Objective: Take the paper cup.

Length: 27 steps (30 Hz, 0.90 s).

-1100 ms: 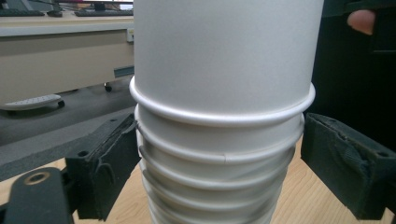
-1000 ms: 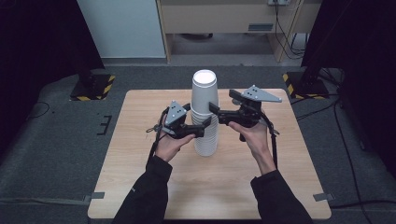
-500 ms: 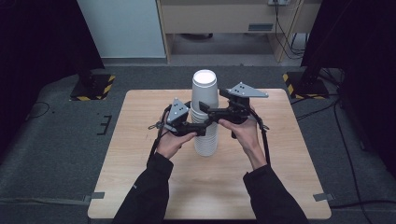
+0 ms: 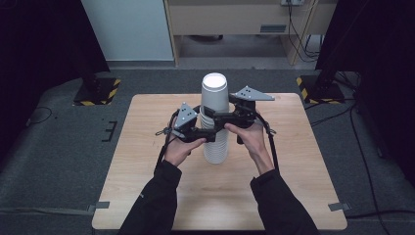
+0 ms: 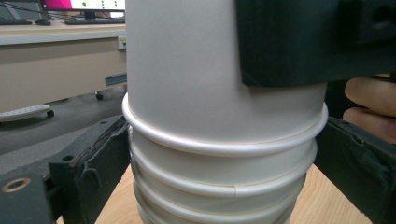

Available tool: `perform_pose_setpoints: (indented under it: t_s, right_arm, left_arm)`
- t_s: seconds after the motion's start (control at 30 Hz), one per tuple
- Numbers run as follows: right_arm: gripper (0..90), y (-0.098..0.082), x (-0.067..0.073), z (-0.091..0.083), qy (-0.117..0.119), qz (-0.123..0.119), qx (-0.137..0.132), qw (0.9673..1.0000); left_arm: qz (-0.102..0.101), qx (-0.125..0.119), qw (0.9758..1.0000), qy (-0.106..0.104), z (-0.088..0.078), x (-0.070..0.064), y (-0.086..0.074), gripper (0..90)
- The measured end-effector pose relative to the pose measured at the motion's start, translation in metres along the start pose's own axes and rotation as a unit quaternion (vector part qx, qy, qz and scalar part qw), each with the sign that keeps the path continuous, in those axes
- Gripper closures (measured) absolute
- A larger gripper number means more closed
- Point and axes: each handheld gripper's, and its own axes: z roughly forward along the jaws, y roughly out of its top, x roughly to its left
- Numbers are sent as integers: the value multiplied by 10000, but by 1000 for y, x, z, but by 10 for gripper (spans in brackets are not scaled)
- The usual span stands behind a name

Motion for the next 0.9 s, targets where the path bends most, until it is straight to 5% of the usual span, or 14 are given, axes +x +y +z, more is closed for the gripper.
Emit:
perform_pose_setpoints:
  t_s: [0.47,0.9]
  right_arm:
    - [126,3,4,-1,-68,-340,-133,9993]
    - [134,17,6,-7,56,-281,-443,9986]
  left_arm:
    - [-11,-63,10000,-12,-1,0,-1,47]
    - [-9,-94,10000,-3,-1,-1,-2,52]
